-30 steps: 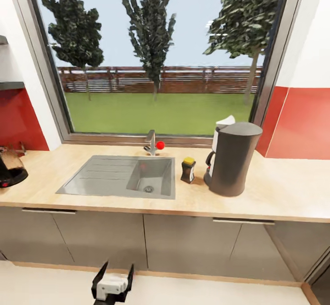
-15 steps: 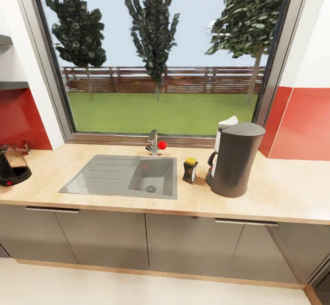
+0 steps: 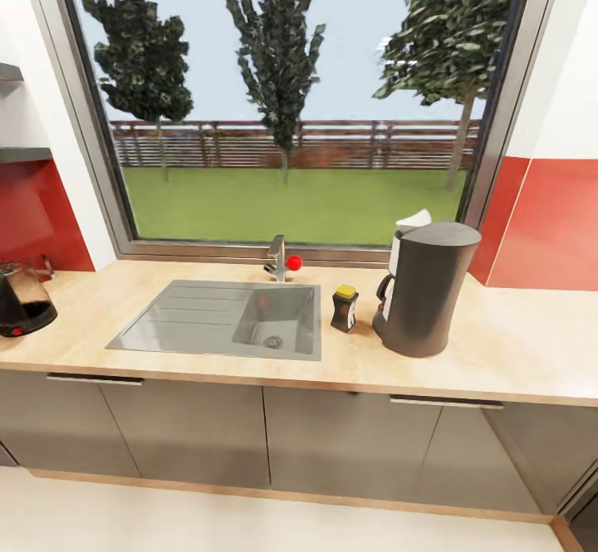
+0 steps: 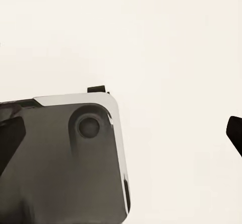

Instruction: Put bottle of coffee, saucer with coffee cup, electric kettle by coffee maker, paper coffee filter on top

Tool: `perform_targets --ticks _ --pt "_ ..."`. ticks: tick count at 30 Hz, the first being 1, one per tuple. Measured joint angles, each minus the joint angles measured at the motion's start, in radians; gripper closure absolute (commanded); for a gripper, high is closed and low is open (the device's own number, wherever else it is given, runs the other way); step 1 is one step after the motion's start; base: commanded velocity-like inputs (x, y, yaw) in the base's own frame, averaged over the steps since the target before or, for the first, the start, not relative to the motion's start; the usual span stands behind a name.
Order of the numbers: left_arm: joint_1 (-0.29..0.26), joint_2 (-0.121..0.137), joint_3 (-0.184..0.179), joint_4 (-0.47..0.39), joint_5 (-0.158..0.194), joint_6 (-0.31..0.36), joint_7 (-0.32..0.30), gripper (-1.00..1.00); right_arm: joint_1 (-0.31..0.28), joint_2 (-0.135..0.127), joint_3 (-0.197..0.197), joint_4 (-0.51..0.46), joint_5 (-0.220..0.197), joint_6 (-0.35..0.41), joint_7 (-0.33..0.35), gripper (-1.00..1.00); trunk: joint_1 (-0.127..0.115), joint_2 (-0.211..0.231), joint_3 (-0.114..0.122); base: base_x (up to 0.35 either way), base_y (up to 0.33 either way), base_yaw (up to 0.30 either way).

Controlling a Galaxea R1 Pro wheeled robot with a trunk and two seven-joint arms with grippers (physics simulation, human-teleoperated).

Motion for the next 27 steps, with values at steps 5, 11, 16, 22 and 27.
perform_targets --ticks 5,11,16,22,27 --pt "-0.001 0.001 0.0 0.0 0.002 0.001 0.0 -1.0 0.0 0.001 0.001 0.0 0.0 0.0 -0.002 -1.0 0.0 0.0 0.0 0.0 0.0 0.181" --pt "-0.001 0.001 -0.001 -0.001 0.003 0.001 0.0 -1.0 0.0 0.004 0.001 0.001 0.0 0.0 -0.004 -1.0 0.0 0.0 0.0 0.0 0.0 0.264" --pt "-0.001 0.001 -0.001 -0.001 0.003 0.0 0.0 -1.0 0.0 0.005 0.0 0.001 0.0 0.0 -0.004 -1.0 0.0 0.0 0.0 0.0 0.0 0.273" --pt "0.0 0.001 0.0 -0.002 0.003 0.0 -0.001 -1.0 0.0 0.005 -0.001 0.001 0.0 0.0 -0.004 -1.0 0.0 0.0 0.0 0.0 0.14 0.274" --pt "-0.002 0.001 0.0 -0.003 0.003 0.0 -0.001 -1.0 0.0 0.005 -0.001 0.001 0.0 0.001 -0.001 -1.0 0.0 0.0 -0.002 0.028 0.269 0.274"
